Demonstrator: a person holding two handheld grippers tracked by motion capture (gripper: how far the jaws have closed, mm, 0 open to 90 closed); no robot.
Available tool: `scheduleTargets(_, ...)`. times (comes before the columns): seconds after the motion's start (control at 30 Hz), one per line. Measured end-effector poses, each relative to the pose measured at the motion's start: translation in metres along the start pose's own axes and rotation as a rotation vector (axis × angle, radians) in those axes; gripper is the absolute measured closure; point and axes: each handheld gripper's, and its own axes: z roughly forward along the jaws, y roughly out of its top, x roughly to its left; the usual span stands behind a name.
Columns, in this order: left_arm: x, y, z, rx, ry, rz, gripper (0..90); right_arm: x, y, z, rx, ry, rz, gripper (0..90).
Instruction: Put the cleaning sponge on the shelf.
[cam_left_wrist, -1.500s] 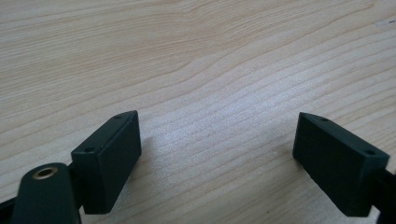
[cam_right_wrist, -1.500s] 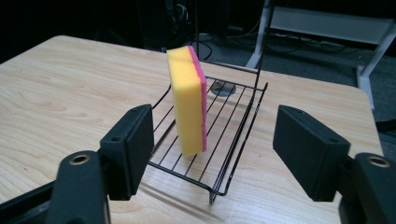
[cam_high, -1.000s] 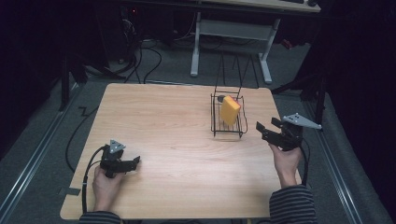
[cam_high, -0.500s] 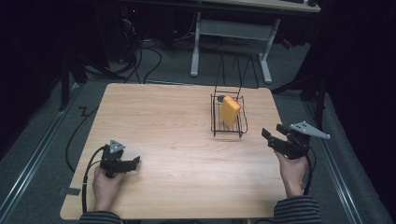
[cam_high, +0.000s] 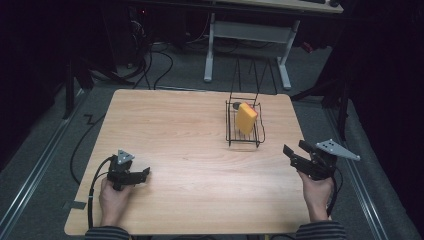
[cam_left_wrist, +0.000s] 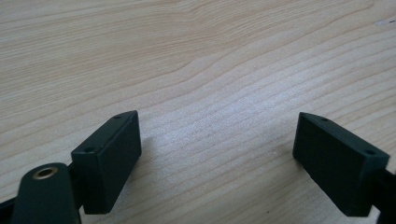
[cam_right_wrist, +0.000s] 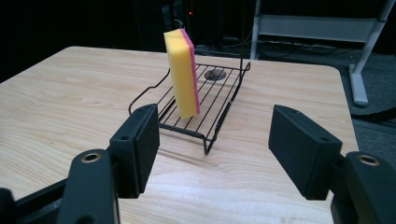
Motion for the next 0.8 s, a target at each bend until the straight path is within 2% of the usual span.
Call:
scheduleTargets(0.37,0.0,0.0,0.0,0.0,0.0,0.0,15.8,-0.001,-0.015,-0.008,-0.009,0.004,0.015,34.1)
scheduleTargets(0.8,0.0,0.0,0.0,0.0,0.0,0.0,15.8,-0.004,-0.034,-0.008,0.0,0.001,0.04,34.1)
